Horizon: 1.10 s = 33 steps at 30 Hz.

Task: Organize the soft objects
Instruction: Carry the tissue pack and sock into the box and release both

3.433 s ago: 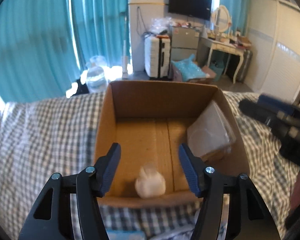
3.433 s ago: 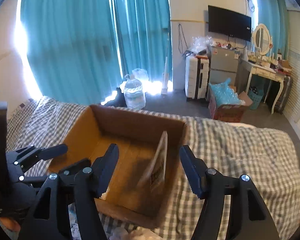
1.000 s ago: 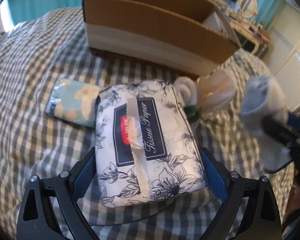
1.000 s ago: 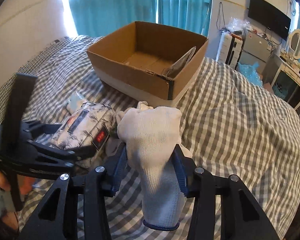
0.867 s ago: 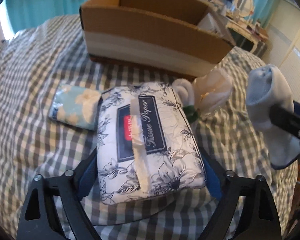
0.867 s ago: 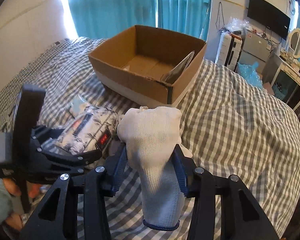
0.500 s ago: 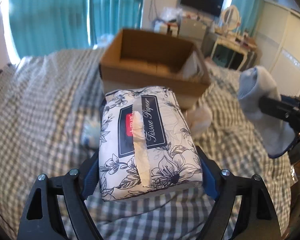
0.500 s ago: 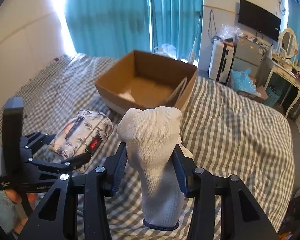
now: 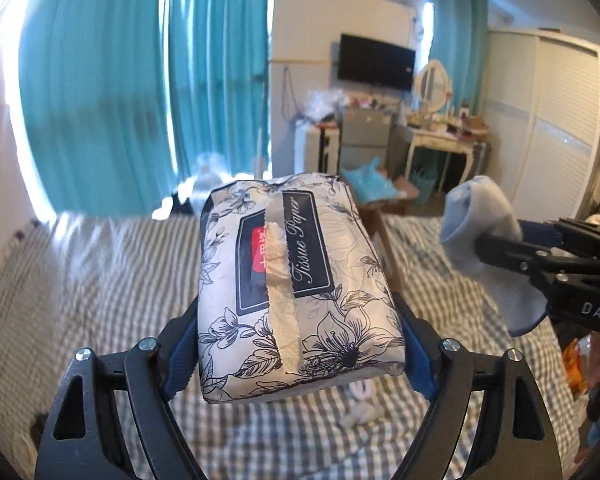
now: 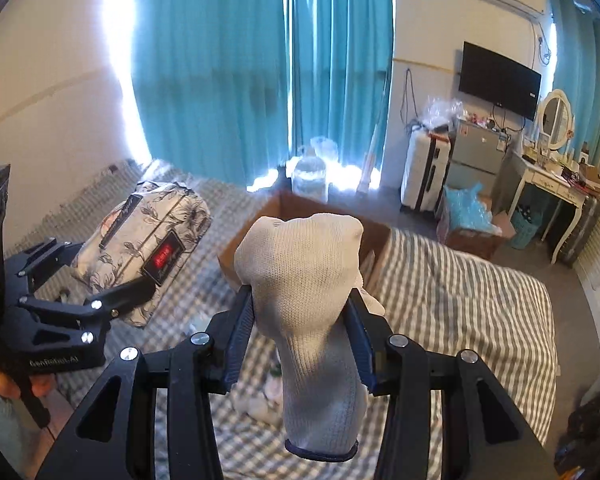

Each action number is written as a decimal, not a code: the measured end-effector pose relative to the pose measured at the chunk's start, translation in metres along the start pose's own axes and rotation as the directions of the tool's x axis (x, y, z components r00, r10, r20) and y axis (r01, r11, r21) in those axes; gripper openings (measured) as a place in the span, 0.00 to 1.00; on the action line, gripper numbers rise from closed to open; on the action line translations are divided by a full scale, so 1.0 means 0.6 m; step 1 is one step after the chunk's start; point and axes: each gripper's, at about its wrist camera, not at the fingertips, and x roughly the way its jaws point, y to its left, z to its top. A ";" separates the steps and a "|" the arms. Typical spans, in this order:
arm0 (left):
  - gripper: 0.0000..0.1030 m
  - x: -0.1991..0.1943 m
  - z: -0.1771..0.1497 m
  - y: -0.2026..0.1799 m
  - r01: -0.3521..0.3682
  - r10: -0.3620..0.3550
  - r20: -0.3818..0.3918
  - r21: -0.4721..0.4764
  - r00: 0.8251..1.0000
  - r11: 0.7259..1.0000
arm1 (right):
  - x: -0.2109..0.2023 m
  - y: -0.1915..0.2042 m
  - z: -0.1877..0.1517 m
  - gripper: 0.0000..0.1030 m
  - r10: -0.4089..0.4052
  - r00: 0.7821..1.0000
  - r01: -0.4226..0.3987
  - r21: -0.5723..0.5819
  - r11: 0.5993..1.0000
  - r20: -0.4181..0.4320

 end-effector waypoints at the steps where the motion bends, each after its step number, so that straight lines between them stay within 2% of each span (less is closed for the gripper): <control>1: 0.81 -0.004 0.012 0.005 0.004 -0.004 0.013 0.009 1.000 1.000 | -0.001 0.004 0.011 0.43 -0.001 1.000 0.001 0.001 1.000 0.007; 5: 0.81 -0.005 0.049 0.020 0.018 -0.019 0.036 0.038 0.999 0.999 | 0.005 0.014 0.056 0.43 0.005 0.999 -0.006 0.016 1.000 0.035; 10: 0.81 0.024 0.085 0.033 0.022 -0.026 0.056 0.070 0.998 0.997 | 0.038 0.013 0.105 0.42 0.000 0.998 -0.003 0.050 0.999 0.062; 18: 0.81 0.122 0.125 0.042 0.036 -0.039 0.029 0.078 0.999 0.996 | 0.154 -0.018 0.155 0.41 0.002 0.999 -0.009 0.139 0.990 0.053; 24: 0.81 0.213 0.108 0.043 0.048 -0.046 -0.028 0.080 0.999 0.996 | 0.253 -0.069 0.146 0.41 0.016 1.000 -0.017 0.245 0.969 0.005; 29: 0.82 0.279 0.084 0.034 0.069 -0.062 -0.071 0.088 0.995 0.994 | 0.333 -0.090 0.111 0.41 0.000 0.998 0.015 0.257 0.966 -0.056; 33: 0.84 0.314 0.064 0.026 0.047 -0.035 -0.089 0.133 0.995 0.990 | 0.379 -0.101 0.095 0.43 0.002 0.996 0.022 0.258 0.966 -0.094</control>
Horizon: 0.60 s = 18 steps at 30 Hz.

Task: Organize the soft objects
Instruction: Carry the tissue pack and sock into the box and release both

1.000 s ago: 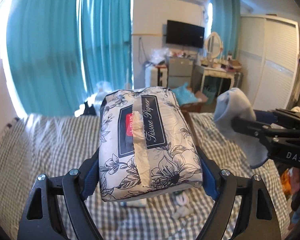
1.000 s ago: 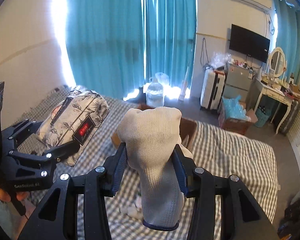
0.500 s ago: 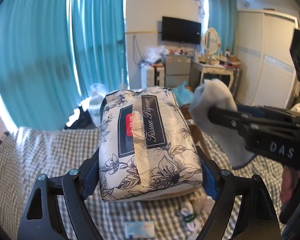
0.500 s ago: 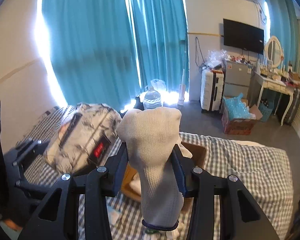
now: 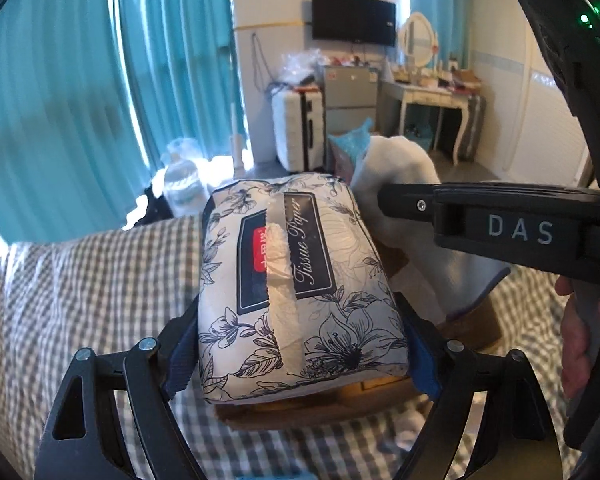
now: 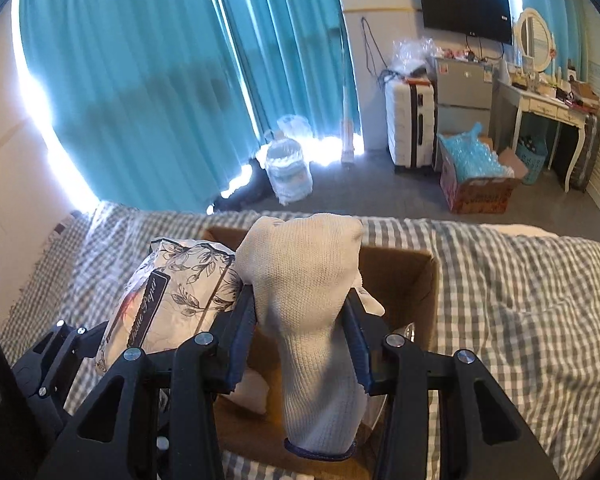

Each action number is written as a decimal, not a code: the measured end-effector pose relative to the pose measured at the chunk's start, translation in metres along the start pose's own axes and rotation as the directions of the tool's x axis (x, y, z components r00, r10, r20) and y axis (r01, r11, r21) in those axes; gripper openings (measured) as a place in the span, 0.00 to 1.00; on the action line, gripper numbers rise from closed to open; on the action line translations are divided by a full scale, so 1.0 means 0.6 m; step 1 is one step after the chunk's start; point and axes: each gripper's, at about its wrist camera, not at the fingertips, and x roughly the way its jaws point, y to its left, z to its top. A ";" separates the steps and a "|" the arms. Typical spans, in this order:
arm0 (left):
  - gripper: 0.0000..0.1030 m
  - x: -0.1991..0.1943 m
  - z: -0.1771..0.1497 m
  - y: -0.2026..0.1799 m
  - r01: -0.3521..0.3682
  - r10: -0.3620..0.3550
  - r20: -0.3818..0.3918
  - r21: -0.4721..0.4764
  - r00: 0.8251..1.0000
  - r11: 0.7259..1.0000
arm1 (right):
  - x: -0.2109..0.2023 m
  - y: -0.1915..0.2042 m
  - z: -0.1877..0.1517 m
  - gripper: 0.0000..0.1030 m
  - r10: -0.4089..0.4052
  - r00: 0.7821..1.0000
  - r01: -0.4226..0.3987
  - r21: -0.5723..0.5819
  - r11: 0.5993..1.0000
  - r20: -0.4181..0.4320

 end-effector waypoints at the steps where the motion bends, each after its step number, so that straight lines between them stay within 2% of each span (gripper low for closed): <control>1: 0.84 0.004 0.000 -0.002 -0.002 0.002 -0.005 0.001 1.000 1.000 | 0.009 -0.003 0.000 0.43 -0.009 1.000 0.009 -0.006 1.000 -0.006; 3: 0.85 0.015 0.001 0.000 0.008 -0.009 -0.030 -0.010 1.000 1.000 | 0.020 -0.007 -0.003 0.43 -0.019 1.000 0.019 -0.015 1.000 -0.011; 5: 0.86 0.016 0.000 0.005 0.026 -0.027 -0.036 -0.035 0.999 0.999 | 0.023 -0.014 -0.001 0.49 -0.018 1.000 0.017 -0.017 1.000 -0.005; 7: 0.86 0.008 0.001 0.004 0.028 -0.029 -0.018 -0.044 0.999 0.999 | 0.015 -0.016 0.001 0.76 -0.017 1.000 0.017 -0.013 1.000 0.017; 8: 0.88 0.006 0.003 0.003 0.020 -0.020 -0.009 -0.039 1.000 0.999 | 0.005 -0.016 0.004 0.84 -0.027 0.999 0.028 -0.011 1.000 0.039; 12: 0.92 -0.021 0.010 -0.005 -0.055 0.055 0.011 0.001 0.998 0.998 | -0.041 -0.010 0.014 0.84 -0.057 0.995 0.060 -0.035 0.998 0.078; 18: 0.92 -0.096 0.015 -0.002 -0.091 0.089 0.039 0.039 0.995 0.995 | -0.151 0.000 0.028 0.85 -0.091 0.988 0.098 -0.051 0.994 0.123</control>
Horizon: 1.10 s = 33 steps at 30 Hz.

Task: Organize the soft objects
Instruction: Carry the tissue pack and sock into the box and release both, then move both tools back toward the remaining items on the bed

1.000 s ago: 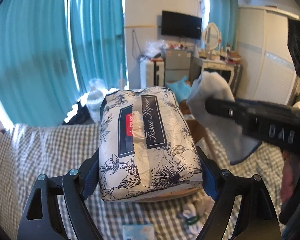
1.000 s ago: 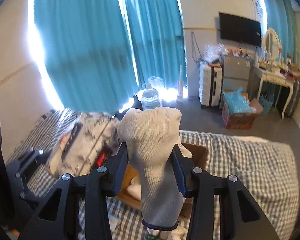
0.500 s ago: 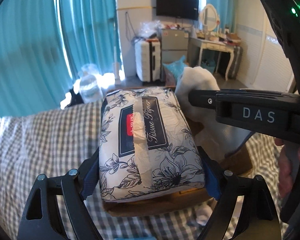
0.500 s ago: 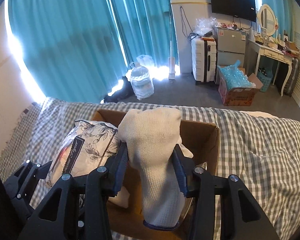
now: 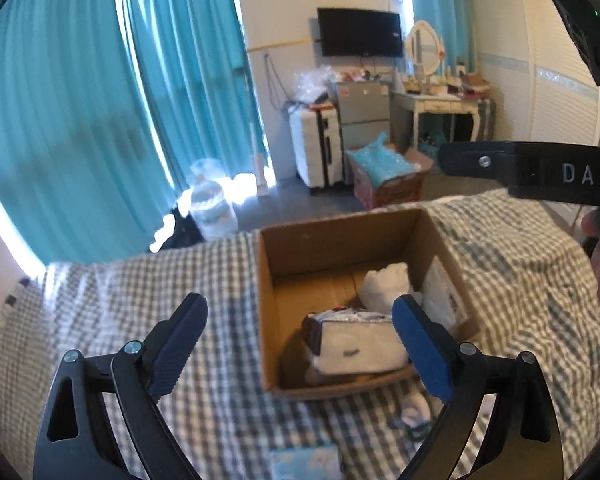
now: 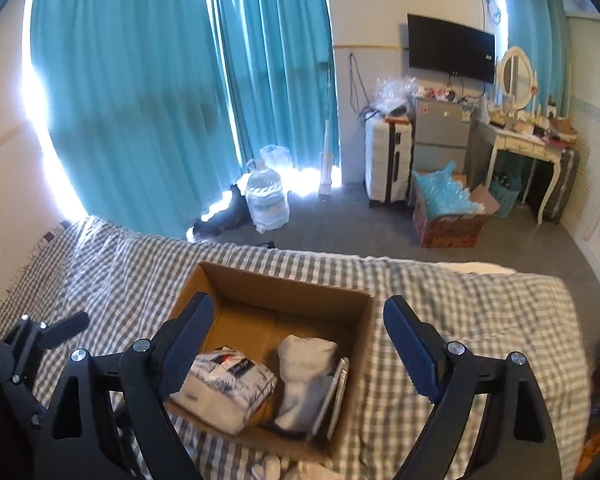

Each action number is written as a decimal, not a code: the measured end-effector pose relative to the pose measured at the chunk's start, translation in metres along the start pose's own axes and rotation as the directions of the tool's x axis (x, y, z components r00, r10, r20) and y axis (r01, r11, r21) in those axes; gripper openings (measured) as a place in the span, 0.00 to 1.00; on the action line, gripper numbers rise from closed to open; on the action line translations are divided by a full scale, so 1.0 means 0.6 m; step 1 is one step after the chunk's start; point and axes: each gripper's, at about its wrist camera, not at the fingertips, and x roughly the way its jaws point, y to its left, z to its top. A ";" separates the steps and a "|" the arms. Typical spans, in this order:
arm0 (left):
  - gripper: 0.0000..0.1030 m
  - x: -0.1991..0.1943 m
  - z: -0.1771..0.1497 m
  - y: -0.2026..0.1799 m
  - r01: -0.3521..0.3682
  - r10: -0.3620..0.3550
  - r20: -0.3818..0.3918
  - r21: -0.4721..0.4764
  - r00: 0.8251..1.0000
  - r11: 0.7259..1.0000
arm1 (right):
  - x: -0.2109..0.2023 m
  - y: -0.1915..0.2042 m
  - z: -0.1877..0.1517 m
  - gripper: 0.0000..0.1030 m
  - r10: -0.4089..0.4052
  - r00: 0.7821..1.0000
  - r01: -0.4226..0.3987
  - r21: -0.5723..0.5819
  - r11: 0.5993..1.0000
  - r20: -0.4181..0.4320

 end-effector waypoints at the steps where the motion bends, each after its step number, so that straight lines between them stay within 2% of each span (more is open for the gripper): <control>1: 0.92 -0.018 0.000 0.001 -0.003 0.003 0.009 0.002 1.000 1.000 | -0.025 0.000 0.003 0.88 -0.008 1.000 0.008 -0.004 1.000 0.006; 3: 0.93 -0.051 0.000 0.005 -0.003 0.003 0.028 0.004 1.000 1.000 | -0.066 0.003 0.006 0.93 -0.016 1.000 0.016 -0.012 1.000 0.012; 5: 0.98 -0.100 -0.001 0.005 -0.005 0.005 0.046 0.003 0.999 1.000 | -0.112 0.010 0.003 0.94 -0.030 0.999 0.030 -0.025 0.999 0.019; 9: 1.00 -0.172 -0.005 0.006 -0.014 0.014 0.072 -0.011 0.997 1.000 | -0.188 0.028 -0.013 0.98 -0.051 0.999 0.052 -0.042 0.998 0.016; 15: 1.00 -0.255 -0.032 0.017 0.004 0.000 0.097 -0.045 0.995 0.999 | -0.258 0.072 -0.055 0.99 -0.058 0.998 0.060 -0.076 0.995 0.024; 20: 1.00 -0.283 -0.073 0.021 0.003 0.003 0.093 -0.059 0.996 0.998 | -0.248 0.108 -0.124 0.99 -0.037 0.999 0.035 -0.082 0.996 -0.032; 24: 1.00 -0.283 -0.119 0.022 0.014 -0.009 0.083 -0.067 0.997 0.998 | -0.216 0.113 -0.190 0.99 -0.039 0.997 0.037 -0.039 0.999 -0.059; 26: 1.00 -0.271 -0.144 0.023 0.005 0.000 0.063 -0.071 0.998 0.997 | -0.187 0.109 -0.226 0.99 -0.058 0.995 0.058 0.005 0.998 -0.083; 30: 1.00 -0.222 -0.210 0.030 -0.024 0.025 0.004 -0.093 1.000 0.995 | -0.132 0.101 -0.287 0.99 -0.094 0.983 0.097 0.015 0.995 -0.160; 33: 1.00 -0.185 -0.252 0.025 -0.040 0.037 -0.045 -0.087 0.998 0.995 | -0.094 0.084 -0.330 0.97 -0.085 0.973 0.097 0.047 0.994 -0.214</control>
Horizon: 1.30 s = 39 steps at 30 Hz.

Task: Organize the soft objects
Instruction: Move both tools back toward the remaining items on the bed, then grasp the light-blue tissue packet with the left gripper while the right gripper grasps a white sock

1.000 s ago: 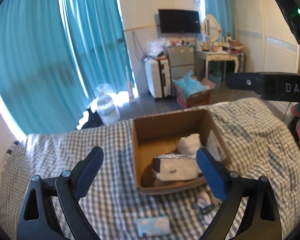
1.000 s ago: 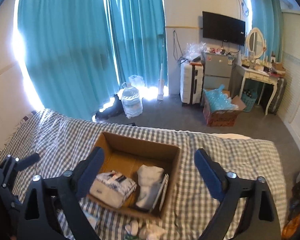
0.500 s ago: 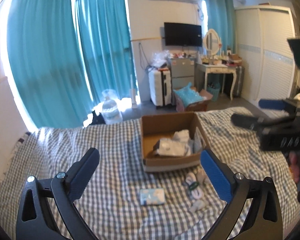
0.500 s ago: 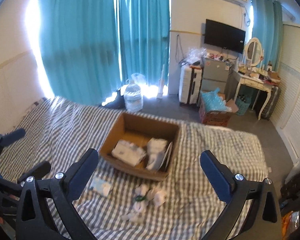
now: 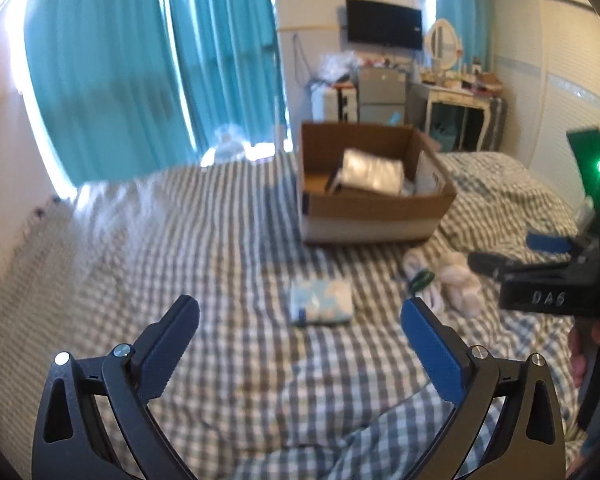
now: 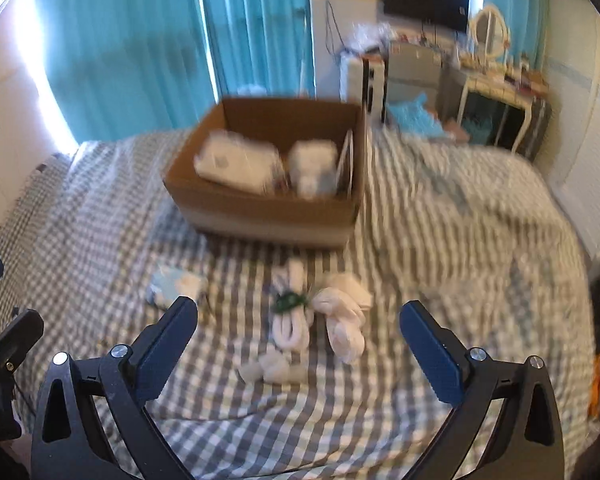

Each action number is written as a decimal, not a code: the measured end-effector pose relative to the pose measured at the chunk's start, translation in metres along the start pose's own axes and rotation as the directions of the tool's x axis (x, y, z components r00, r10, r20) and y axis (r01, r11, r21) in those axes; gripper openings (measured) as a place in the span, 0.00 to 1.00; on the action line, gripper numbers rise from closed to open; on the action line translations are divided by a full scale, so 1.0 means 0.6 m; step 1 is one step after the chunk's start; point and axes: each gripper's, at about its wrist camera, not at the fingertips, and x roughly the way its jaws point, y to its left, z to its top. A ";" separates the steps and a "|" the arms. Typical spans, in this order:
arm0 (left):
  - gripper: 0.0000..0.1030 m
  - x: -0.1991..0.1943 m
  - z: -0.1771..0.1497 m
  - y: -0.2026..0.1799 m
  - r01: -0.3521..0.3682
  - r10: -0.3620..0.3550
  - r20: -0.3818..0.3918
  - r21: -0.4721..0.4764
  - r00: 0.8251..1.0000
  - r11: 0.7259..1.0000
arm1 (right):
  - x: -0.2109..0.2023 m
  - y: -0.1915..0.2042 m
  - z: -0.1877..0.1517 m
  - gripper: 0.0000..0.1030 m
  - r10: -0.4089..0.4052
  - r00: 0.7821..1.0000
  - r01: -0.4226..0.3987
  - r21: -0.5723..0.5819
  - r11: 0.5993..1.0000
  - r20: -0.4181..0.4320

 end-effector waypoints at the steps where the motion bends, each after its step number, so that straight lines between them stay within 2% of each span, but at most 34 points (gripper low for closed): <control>1: 1.00 0.011 -0.010 0.001 0.005 -0.005 -0.012 -0.012 1.000 1.000 | 0.019 -0.003 -0.010 0.92 0.003 1.000 -0.002 0.004 1.000 -0.027; 2: 1.00 0.022 -0.018 0.001 0.012 -0.013 -0.024 -0.029 1.000 1.000 | 0.040 -0.005 -0.023 0.85 0.001 0.999 -0.001 0.002 1.000 -0.053; 5: 1.00 0.063 -0.035 -0.007 0.019 -0.022 -0.054 -0.064 0.998 0.998 | 0.085 -0.008 -0.056 0.82 0.017 0.993 -0.015 0.016 1.000 -0.114; 8: 1.00 0.088 -0.052 -0.015 0.024 -0.028 -0.065 -0.066 0.997 0.998 | 0.122 -0.009 -0.081 0.69 0.047 0.984 -0.043 0.027 0.999 -0.173; 11: 1.00 0.116 -0.067 -0.022 0.020 -0.024 -0.077 -0.060 0.997 0.998 | 0.146 0.000 -0.096 0.69 0.051 0.979 -0.051 0.004 0.999 -0.199; 15: 1.00 0.152 -0.093 -0.014 0.005 -0.013 -0.131 -0.064 0.991 0.998 | 0.172 0.007 -0.100 0.69 0.076 0.971 -0.076 0.008 0.997 -0.226; 18: 1.00 0.167 -0.105 -0.009 0.002 -0.012 -0.157 -0.066 0.987 0.998 | 0.192 0.013 -0.105 0.63 0.089 0.964 -0.088 0.014 0.996 -0.252; 20: 1.00 0.170 -0.107 -0.009 0.005 -0.016 -0.162 -0.070 0.987 0.998 | 0.197 0.015 -0.107 0.62 0.089 0.963 -0.090 0.011 0.996 -0.255; 28: 1.00 0.174 -0.117 -0.011 0.010 -0.025 -0.174 -0.087 0.984 0.996 | 0.196 0.011 -0.111 0.42 0.112 0.961 -0.113 0.009 0.994 -0.253; 39: 1.00 0.165 -0.120 -0.009 0.018 -0.036 -0.179 -0.102 0.983 0.995 | 0.127 -0.002 -0.077 0.40 0.140 0.980 -0.140 0.008 0.990 -0.143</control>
